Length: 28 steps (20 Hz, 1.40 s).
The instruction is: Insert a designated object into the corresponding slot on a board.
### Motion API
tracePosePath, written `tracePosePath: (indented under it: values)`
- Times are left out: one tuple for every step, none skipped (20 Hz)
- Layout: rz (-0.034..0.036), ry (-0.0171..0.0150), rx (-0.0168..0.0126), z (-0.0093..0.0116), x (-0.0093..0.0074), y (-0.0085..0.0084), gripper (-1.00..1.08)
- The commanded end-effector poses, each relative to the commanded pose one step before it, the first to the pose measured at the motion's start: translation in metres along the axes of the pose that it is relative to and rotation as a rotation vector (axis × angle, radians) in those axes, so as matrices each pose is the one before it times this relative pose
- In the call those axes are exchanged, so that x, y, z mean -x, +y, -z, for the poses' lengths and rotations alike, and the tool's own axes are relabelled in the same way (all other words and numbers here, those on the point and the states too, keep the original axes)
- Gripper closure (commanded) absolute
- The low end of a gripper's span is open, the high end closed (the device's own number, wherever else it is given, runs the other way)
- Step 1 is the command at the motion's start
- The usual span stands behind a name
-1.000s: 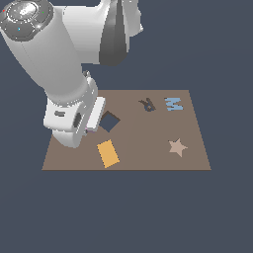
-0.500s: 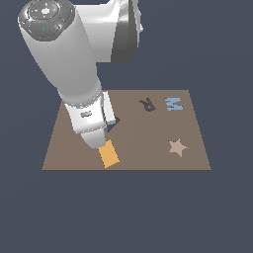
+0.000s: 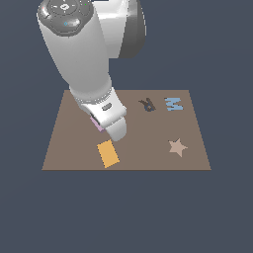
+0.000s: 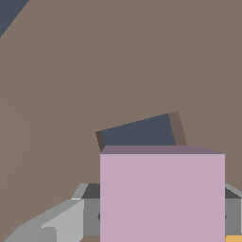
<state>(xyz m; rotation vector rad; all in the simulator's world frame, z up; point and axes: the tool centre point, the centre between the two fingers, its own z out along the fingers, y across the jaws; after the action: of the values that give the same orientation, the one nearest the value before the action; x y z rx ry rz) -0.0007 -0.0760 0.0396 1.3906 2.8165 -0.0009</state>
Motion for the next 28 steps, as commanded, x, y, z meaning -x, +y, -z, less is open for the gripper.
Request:
tracePosePath:
  values:
    - [0.0718,-0.00067,0.00033,0.00061,-0.00424,0.00062,1.08]
    - [0.02385,0.00003,-0.00003,0.00008,-0.00153,0.00016,1.08]
    - [0.02216,0.00004,-0.00004,0.00007,-0.00142,0.00013,1.08]
    - [0.02047,0.00004,-0.00004,0.00006,-0.00131,0.00011,1.08]
    - [0.01887,0.00004,-0.00004,0.00006,-0.00121,0.00009,1.08]
    - [0.01729,0.00004,-0.00004,0.00005,-0.00112,0.00009,1.08]
    - [0.01566,0.00004,-0.00003,0.00005,-0.00101,0.00007,1.08]
    - [0.014,0.00004,-0.00003,0.00004,-0.0009,0.00006,1.08]
    - [0.01235,0.00003,-0.00003,0.00003,-0.0008,0.00006,1.08]
    - [0.01068,0.00003,-0.00003,0.00003,-0.00069,0.00004,1.08]
    - [0.009,0.00003,-0.00003,0.00002,-0.00058,0.00002,1.08]
    - [0.00734,0.00003,-0.00002,0.00002,-0.00048,0.00001,1.08]
    - [0.00565,0.00003,-0.00002,0.00001,-0.00037,-0.00001,1.08]
    - [0.00397,0.00003,-0.00002,0.0,-0.00026,-0.00004,1.08]
    - [0.00229,0.00003,-0.00002,0.0,-0.00015,-0.00006,1.08]
    - [0.00069,0.00003,-0.00002,-0.00001,-0.00006,-0.00004,1.08]
    - [-0.00069,0.00003,-0.00002,-0.00002,0.00009,-0.00016,1.08]
    - [-0.00259,0.00063,-0.00024,-0.00032,-0.00012,0.00004,1.08]
    - [0.0,0.0,0.0,-0.0004,0.00004,-0.00006,1.08]
    - [0.0,0.0,0.0,-0.00121,0.00012,-0.00019,1.08]
    - [0.00097,-0.0001,0.00004,-0.00195,-0.00012,0.00017,1.08]
    - [0.00097,-0.0001,0.00002,-0.00257,-0.00007,0.00007,1.08]
    - [0.00069,-0.00006,0.0,-0.00199,-0.00004,0.00001,1.08]
    - [0.0,0.0,0.0,-0.00121,0.0001,-0.00021,1.08]
    - [0.0,0.0,0.0,-0.0004,0.00003,-0.00007,1.08]
    - [0.0,0.0,0.0,0.0,0.0,0.0,-0.92]
    - [0.0,0.0,0.0,0.0,0.0,0.0,-0.92]
    - [0.0,0.0,0.0,0.0,0.0,0.0,-0.92]
